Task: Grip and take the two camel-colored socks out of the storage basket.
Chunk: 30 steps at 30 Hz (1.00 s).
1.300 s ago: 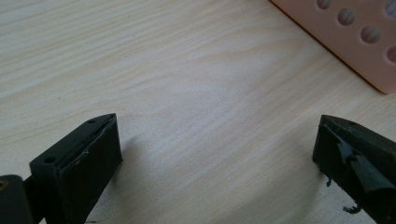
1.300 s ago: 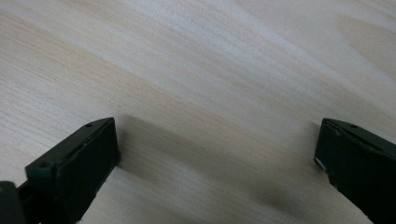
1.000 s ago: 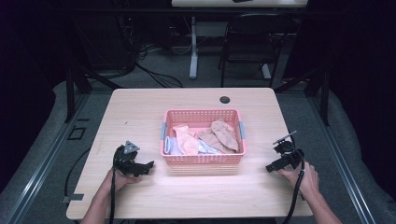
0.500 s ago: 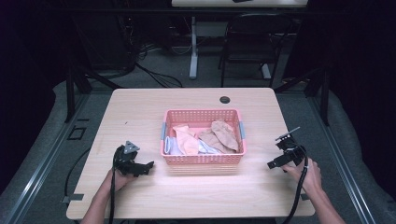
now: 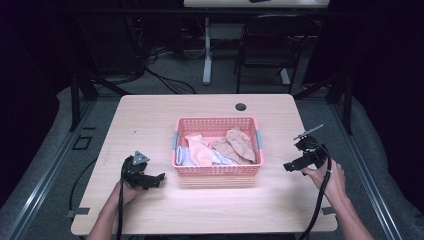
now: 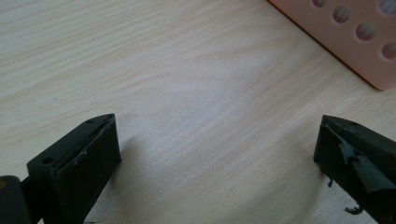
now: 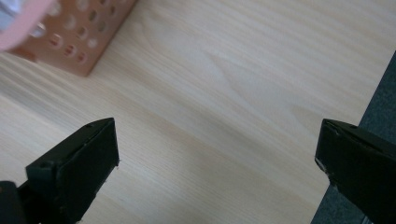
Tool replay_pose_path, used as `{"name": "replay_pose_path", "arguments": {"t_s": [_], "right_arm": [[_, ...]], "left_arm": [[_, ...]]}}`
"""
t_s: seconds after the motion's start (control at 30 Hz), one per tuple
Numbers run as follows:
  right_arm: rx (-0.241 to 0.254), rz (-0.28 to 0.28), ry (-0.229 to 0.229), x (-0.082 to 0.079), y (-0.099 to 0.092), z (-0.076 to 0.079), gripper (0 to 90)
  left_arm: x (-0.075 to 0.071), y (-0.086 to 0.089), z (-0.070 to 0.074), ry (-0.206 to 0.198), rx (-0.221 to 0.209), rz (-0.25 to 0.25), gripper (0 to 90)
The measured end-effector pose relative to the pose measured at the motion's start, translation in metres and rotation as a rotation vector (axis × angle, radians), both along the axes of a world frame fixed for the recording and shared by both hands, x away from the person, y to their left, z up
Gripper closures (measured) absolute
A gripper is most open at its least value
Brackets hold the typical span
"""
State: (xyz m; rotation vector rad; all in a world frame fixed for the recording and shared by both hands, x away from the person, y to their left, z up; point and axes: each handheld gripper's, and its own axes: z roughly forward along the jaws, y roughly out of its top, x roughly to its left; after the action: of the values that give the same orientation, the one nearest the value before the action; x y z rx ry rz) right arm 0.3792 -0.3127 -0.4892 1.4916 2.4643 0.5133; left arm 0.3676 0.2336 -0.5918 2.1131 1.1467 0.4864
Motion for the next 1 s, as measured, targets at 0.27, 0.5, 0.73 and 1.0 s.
{"name": "replay_pose_path", "arguments": {"t_s": [0.27, 0.5, 0.73, 1.0], "right_arm": [[0.034, 0.049, -0.064, 0.003, 0.017, 0.033, 0.0], [0.055, 0.099, -0.103, 0.013, 0.041, 0.056, 0.0], [0.071, 0.170, -0.115, 0.027, 0.077, 0.068, 0.0], [0.078, 0.229, -0.084, 0.043, 0.111, 0.063, 0.0]], "left_arm": [[0.000, 0.000, 0.000, 0.000, 0.002, -0.003, 0.3], [0.000, 0.000, 0.000, 0.000, 0.003, -0.004, 0.2], [0.000, 0.000, 0.000, 0.000, 0.002, -0.003, 0.2], [0.000, 0.000, 0.000, 0.000, 0.003, -0.004, 0.3]]}}
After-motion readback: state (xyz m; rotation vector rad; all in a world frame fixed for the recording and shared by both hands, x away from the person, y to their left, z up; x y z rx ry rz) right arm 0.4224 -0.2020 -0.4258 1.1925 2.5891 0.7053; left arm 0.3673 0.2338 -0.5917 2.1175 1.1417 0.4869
